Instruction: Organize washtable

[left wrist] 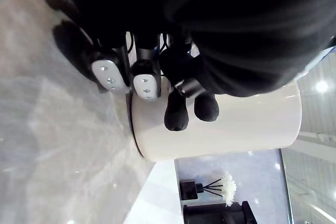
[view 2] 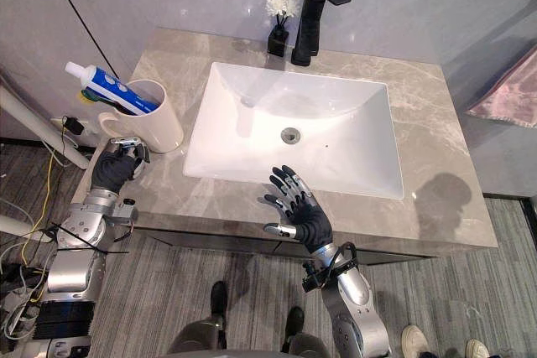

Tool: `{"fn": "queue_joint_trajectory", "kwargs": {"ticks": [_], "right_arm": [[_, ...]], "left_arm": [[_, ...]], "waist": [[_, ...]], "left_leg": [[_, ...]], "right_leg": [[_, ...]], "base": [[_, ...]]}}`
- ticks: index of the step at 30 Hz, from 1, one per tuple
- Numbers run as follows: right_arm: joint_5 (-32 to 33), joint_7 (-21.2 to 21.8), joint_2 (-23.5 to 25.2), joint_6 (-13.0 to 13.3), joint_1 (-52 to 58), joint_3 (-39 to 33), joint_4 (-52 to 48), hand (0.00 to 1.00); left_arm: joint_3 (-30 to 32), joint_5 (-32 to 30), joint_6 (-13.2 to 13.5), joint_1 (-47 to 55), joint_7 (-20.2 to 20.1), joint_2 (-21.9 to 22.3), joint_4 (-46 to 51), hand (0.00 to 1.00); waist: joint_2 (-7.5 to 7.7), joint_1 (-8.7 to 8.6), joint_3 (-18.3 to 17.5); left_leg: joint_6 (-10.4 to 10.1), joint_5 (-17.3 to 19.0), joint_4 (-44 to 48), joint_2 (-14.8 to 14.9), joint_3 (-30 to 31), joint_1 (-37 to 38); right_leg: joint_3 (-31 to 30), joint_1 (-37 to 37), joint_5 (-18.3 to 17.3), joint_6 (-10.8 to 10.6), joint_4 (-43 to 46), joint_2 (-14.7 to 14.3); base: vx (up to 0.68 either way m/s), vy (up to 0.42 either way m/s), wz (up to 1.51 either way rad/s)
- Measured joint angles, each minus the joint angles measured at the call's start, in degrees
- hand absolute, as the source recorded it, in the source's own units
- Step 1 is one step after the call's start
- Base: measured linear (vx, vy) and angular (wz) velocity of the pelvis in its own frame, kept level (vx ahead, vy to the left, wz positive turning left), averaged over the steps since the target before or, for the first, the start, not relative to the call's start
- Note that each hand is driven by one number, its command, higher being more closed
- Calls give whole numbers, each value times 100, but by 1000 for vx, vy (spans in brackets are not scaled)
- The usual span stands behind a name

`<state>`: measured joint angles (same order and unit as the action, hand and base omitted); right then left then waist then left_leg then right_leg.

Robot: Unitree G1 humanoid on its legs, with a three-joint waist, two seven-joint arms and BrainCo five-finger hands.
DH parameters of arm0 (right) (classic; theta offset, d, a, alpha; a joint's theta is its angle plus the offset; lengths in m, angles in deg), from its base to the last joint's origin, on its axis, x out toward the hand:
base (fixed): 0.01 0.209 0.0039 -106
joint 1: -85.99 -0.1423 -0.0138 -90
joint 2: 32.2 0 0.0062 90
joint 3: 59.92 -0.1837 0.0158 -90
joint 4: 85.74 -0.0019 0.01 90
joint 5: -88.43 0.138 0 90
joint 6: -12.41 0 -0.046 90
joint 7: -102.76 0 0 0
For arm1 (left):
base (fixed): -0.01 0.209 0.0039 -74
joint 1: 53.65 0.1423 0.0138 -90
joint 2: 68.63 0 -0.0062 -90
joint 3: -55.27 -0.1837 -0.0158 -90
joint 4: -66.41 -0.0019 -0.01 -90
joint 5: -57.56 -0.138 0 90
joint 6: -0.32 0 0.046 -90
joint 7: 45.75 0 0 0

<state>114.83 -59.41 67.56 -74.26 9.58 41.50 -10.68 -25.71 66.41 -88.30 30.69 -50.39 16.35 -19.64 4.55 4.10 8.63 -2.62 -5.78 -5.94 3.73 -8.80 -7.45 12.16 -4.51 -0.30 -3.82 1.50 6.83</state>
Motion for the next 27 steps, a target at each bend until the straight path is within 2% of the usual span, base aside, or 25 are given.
{"fn": "queue_joint_trajectory", "kwargs": {"ticks": [11, 16, 21, 27], "right_arm": [[2, 71, -53, 2, 6, 33, -62, 0], [3, 124, -90, 2, 35, 40, -126, 0], [3, 127, -90, 4, 36, 39, -125, 0], [3, 131, -97, 4, 37, 38, -126, 0]], "left_arm": [[-263, -56, 3, -122, 63, 0, 0, 100], [-339, -57, -1, -291, 105, 0, -14, 100], [-394, -57, 4, -596, 123, -16, -301, 100], [-394, -56, 9, -736, 131, -196, -502, 100]], "waist": [[12, 3, -6], [77, 2, -4], [87, 2, -7], [90, -5, -4]], "left_leg": [[-27, -31, 0, -31, -66, -30], [-18, -37, 0, -36, -104, -68], [-26, -30, 0, -37, -129, -68], [-27, -28, 0, -35, -139, -68]], "right_leg": [[-11, -1, -26, 36, -165, 19], [-71, -71, -4, 4, -154, 22], [-109, -84, 4, 8, -150, 22], [-120, -90, 4, 8, -144, 22]], "base": [[13, 5, -4], [25, 12, -5], [10, 5, -2], [0, 0, 0]]}}
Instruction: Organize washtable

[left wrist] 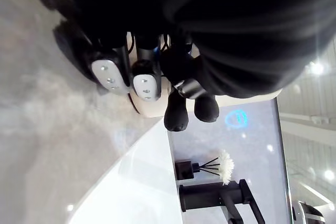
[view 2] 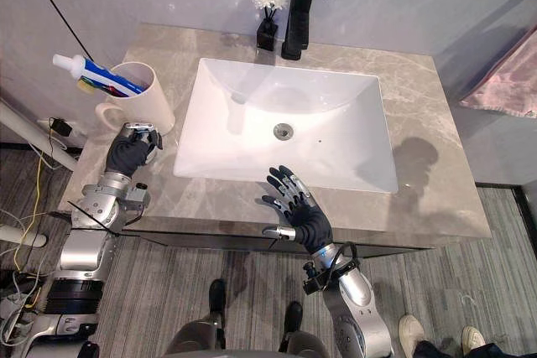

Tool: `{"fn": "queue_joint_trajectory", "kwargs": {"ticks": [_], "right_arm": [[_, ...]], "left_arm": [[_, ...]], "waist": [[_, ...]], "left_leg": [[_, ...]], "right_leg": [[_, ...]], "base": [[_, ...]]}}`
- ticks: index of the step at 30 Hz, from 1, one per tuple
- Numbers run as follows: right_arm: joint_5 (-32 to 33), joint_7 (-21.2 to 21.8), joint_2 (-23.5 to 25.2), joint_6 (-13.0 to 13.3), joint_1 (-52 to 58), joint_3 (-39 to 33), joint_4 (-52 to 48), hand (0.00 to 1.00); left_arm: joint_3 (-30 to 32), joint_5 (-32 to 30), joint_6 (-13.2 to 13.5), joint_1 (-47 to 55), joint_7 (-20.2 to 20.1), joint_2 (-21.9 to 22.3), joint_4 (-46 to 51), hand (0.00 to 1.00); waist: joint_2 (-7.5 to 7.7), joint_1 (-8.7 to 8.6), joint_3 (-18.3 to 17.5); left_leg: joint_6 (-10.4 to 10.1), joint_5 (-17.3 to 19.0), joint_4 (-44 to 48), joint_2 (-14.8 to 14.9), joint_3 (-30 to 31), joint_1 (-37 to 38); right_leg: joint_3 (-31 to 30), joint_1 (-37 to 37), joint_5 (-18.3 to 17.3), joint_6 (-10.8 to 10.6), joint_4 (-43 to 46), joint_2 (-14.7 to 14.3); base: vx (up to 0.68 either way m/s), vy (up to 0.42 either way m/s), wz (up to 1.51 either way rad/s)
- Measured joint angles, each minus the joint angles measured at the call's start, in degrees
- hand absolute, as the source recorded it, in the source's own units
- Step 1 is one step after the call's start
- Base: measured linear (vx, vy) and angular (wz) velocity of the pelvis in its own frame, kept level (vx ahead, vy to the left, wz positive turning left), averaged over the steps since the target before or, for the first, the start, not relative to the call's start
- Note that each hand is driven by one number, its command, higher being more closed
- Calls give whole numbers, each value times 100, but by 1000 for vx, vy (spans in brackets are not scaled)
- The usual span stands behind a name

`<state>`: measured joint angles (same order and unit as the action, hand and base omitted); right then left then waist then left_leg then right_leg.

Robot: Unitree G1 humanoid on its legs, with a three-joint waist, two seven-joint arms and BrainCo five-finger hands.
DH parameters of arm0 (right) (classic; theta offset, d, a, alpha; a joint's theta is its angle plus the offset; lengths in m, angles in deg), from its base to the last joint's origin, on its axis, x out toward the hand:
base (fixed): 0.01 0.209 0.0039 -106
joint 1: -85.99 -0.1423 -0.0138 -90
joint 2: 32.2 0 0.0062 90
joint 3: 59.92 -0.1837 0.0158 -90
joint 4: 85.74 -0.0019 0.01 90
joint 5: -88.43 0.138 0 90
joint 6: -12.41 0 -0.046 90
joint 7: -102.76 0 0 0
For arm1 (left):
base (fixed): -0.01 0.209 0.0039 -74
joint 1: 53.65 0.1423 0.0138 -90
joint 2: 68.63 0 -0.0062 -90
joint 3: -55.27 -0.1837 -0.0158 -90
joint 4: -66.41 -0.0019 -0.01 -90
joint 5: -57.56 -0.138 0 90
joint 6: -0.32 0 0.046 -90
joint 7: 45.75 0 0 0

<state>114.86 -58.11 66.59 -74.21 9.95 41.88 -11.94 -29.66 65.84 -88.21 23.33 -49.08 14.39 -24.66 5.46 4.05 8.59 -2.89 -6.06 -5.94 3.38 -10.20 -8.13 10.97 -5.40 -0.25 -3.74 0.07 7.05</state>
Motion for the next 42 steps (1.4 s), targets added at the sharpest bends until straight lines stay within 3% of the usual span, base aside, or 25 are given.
{"fn": "queue_joint_trajectory", "kwargs": {"ticks": [11, 21, 33, 42], "right_arm": [[3, 48, -63, 42, 36, -15, -137, 0], [2, 53, -159, 52, 54, -78, -222, 0], [3, 66, -293, 82, 90, -121, -465, 0], [5, 84, -322, 224, 174, -118, -516, 0]], "left_arm": [[16, 4, 3, -661, 127, -449, -466, 100], [14, 3, 14, -1115, 225, -766, -847, 100], [-161, 0, 9, -1622, 241, -961, -1189, 100], [-450, -1, 3, -1923, 347, -1134, -1335, 100]], "waist": [[159, 1, 114], [95, 17, 274], [63, 151, 407], [78, 151, 457]], "left_leg": [[6, -7, 0, 9, -4, -91], [31, 14, 1, 170, 8, -112], [30, 12, 2, 190, 63, -217], [28, 8, 2, 188, 81, -254]], "right_leg": [[-2, -86, 11, 15, 53, -4], [153, -118, 389, 157, 45, -162], [165, -193, 397, 151, -8, -197], [180, -213, 397, 152, -15, -199]], "base": [[7, 2, 0], [4, 8, -1], [2, 2, 0], [5, 5, 1]]}}
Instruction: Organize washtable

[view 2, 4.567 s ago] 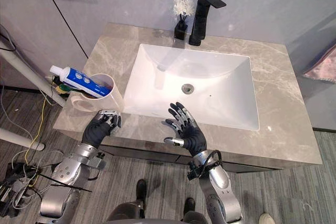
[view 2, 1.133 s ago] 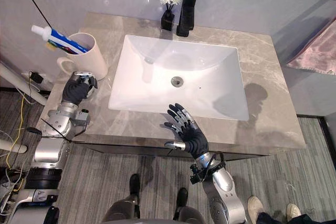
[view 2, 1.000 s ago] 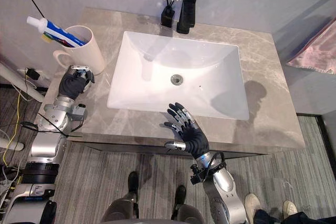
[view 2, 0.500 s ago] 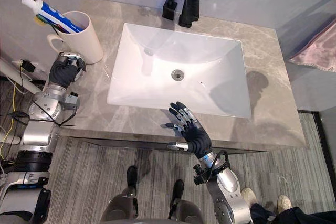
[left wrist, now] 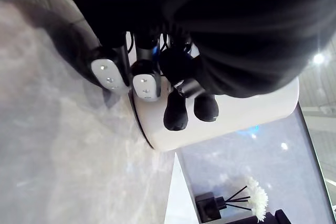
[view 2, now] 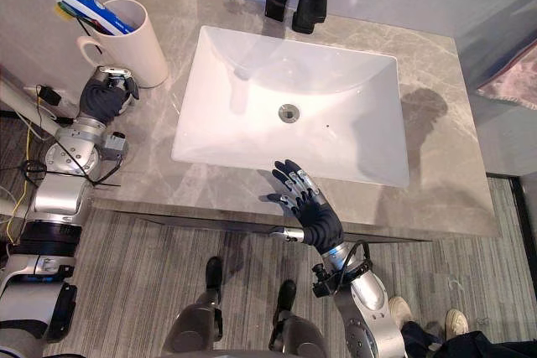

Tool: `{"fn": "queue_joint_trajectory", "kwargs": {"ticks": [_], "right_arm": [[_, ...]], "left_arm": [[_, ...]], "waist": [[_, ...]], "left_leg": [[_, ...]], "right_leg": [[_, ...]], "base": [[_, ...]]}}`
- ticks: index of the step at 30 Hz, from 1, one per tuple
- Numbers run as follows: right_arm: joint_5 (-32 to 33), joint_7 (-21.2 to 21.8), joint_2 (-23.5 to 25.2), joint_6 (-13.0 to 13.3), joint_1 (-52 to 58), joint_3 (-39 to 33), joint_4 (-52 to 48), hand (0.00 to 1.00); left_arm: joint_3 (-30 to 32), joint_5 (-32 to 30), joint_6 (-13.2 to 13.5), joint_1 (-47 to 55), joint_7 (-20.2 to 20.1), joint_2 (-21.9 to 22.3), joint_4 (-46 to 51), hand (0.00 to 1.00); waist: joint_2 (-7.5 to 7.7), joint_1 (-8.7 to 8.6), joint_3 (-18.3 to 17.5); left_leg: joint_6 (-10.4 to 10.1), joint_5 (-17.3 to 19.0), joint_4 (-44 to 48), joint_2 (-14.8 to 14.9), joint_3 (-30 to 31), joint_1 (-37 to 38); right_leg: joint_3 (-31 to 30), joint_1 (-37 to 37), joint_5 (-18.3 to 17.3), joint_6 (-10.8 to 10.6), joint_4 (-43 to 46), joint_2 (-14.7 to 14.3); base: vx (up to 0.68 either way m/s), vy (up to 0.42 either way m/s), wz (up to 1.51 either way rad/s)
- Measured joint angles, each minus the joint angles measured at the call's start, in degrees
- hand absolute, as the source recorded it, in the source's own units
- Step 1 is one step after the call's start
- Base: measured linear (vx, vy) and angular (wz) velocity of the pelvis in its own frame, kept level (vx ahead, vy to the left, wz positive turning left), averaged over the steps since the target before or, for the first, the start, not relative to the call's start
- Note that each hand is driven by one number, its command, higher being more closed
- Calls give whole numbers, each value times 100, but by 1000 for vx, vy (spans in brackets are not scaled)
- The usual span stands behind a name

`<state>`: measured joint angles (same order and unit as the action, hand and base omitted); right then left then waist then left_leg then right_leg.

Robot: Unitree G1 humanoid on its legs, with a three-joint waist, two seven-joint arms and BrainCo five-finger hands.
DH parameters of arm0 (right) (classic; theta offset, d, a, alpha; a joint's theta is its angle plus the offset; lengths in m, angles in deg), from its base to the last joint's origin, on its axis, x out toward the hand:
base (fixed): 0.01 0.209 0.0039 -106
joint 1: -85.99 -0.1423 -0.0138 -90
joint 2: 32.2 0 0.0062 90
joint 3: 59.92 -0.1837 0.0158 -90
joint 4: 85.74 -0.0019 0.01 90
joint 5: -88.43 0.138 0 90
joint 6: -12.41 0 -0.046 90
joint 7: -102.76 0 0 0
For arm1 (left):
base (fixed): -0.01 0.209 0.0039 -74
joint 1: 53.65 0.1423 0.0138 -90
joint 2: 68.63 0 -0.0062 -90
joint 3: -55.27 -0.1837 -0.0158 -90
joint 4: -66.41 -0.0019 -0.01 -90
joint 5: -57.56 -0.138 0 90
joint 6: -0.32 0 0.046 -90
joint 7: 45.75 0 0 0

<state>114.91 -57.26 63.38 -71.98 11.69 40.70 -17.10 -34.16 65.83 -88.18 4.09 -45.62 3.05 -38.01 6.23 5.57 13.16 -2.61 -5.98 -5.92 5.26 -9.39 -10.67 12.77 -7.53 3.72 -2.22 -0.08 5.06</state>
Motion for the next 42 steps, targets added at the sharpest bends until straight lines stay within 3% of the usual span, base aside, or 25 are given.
{"fn": "queue_joint_trajectory", "kwargs": {"ticks": [10, 15, 23, 33, 42], "right_arm": [[5, 33, -28, 78, 4, 172, -198, 0], [63, 42, -30, 80, 12, 201, -204, 0], [73, 41, -29, 145, 70, 183, -206, 0], [124, 45, -29, 293, 177, 235, -237, 0], [246, 146, -125, 317, 240, 219, -274, 0]], "left_arm": [[-535, -2, 8, -1074, 16, -420, -711, 100], [-802, -2, 13, -1517, 20, -437, -1099, 100], [-1048, 0, 101, -1943, 26, -587, -1388, 100], [-1202, 1, 134, -2553, 29, -882, -2035, 100], [-1530, -1, 157, -3008, 31, -932, -2437, 100]], "waist": [[212, -6, 126], [268, -46, 135], [490, -54, 197], [594, -173, 230], [604, -173, 254]], "left_leg": [[-83, -58, 2, -12, -12, -97], [-97, -72, 2, -15, -14, -89], [-99, -69, 2, -20, -15, -94], [-98, -70, 3, -6, -13, -174], [-76, -53, 4, 36, 27, -216]], "right_leg": [[-216, -69, -2, -2, -215, -6], [-249, -72, -1, -2, -223, -15], [-323, -83, 2, -6, -226, -12], [-365, -183, 67, -102, -217, -25], [-356, -209, 129, -135, -218, -61]], "base": [[22, 4, -7], [13, 3, -3], [0, 0, 0], [1, 2, -1], [1, 1, 0]]}}
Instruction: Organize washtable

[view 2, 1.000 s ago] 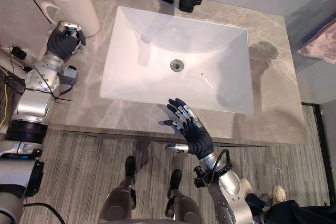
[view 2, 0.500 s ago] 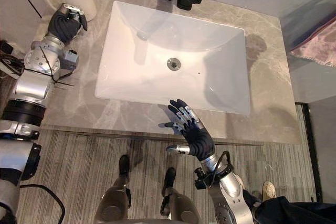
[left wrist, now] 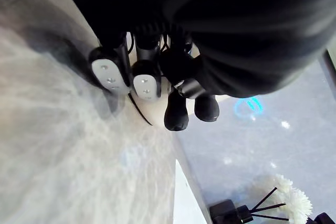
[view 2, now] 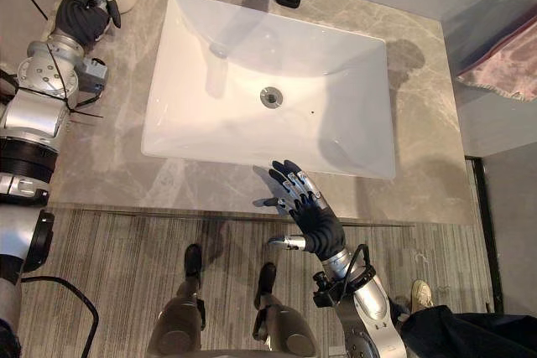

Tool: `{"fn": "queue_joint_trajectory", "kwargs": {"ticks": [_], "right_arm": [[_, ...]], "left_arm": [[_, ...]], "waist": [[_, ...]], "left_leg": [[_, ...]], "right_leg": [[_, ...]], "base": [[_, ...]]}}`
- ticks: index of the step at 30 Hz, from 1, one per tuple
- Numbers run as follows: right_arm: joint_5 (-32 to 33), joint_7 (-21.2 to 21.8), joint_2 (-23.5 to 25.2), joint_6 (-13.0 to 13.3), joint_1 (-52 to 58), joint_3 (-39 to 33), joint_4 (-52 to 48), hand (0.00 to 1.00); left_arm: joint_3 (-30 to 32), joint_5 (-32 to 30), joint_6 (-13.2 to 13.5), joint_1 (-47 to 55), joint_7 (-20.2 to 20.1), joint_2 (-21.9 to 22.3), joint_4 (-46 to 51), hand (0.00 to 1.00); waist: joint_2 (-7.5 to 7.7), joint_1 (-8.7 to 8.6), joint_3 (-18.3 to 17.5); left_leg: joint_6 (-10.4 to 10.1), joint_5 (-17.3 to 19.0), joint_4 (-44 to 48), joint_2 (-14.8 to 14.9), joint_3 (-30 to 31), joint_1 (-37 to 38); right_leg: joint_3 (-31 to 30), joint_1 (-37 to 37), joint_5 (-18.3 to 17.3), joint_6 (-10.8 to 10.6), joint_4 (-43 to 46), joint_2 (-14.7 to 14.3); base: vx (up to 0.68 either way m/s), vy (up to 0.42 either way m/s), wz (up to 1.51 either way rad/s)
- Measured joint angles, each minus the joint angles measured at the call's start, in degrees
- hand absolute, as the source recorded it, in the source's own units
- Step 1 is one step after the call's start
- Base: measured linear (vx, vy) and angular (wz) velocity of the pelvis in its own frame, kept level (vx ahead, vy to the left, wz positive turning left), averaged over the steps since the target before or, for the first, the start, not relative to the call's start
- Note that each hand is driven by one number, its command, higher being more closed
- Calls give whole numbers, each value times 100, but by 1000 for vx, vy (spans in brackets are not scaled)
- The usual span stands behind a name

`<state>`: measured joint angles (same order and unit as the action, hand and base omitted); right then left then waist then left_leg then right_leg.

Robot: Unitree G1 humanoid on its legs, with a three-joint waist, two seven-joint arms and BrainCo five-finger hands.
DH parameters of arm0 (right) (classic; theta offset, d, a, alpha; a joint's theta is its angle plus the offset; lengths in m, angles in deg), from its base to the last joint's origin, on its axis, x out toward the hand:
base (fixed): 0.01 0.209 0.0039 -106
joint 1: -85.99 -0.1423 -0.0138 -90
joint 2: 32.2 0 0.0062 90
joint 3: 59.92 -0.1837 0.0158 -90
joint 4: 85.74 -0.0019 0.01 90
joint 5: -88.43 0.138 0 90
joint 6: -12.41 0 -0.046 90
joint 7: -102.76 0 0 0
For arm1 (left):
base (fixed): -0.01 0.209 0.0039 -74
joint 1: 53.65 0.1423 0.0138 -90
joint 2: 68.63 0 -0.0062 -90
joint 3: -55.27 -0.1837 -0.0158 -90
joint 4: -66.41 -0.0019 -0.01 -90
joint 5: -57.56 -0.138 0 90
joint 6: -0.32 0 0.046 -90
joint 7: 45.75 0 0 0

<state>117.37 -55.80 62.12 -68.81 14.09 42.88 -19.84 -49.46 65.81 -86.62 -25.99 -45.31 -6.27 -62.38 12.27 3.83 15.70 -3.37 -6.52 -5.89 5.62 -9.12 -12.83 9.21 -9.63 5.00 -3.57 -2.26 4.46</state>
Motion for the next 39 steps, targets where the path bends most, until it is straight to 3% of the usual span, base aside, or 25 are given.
{"fn": "queue_joint_trajectory", "kwargs": {"ticks": [14, 24, 29, 30, 34, 35, 38, 39], "right_arm": [[83, 22, -14, 144, 141, 45, -277, 0], [94, 18, -13, 139, 139, 76, -247, 0], [92, 9, -3, 139, 122, 45, -81, 0], [84, 8, 11, 138, 76, -22, 25, 0], [-19, -174, 159, 129, -93, -586, 482, 0], [-37, -267, 183, 126, -190, -800, 656, 0], [-158, -513, 216, 124, -396, -1157, 1089, 0], [-204, -605, 215, 123, -478, -1274, 1293, 0]], "left_arm": [[-383, -1, 3, -650, 89, -128, -220, 100], [-366, -11, 1, -499, 85, -127, -77, 100], [21, 3, 15, 1079, 65, 75, 1571, 100], [360, 13, 48, 1926, 51, 291, 2282, 100], [1065, 280, 74, 3854, -70, 937, 3628, 100], [1289, 420, 111, 4424, -114, 1143, 3973, 0], [1774, 825, 209, 5518, -165, 1713, 4574, 0], [1860, 949, 249, 5915, -166, 2035, 4784, 0]], "waist": [[2, -21, 217], [-33, -2, 239], [-309, -1, 171], [-456, 11, 97], [-815, 31, -182], [-913, 51, -265], [-1024, 119, -515], [-1144, 163, -605]], "left_leg": [[-25, -19, 36, 32, 14, -101], [2, -41, 40, 24, -30, 4], [4, -27, 38, -3, 14, 176], [31, -50, 40, -21, 51, 228], [43, -48, 33, -58, 141, 419], [59, -35, 21, -97, 181, 499], [77, 4, -5, -247, 258, 660], [64, 11, -6, -254, 270, 759]], "right_leg": [[-17, -83, 104, 28, -86, -44], [-2, 1, 107, 26, -91, -36], [24, 195, 104, 24, -97, -18], [90, 266, 100, 21, -102, -11], [245, 502, 69, 19, -93, 18], [337, 599, -18, 25, -75, 51], [446, 759, -485, -50, 98, 215], [489, 780, -618, -15, 245, 235]], "base": [[10, 4, -1], [5, 3, -1], [28, 31, 5], [29, 36, 9], [22, 34, 15], [-9, 36, 24], [-32, 25, 25], [-73, 9, 24]]}}
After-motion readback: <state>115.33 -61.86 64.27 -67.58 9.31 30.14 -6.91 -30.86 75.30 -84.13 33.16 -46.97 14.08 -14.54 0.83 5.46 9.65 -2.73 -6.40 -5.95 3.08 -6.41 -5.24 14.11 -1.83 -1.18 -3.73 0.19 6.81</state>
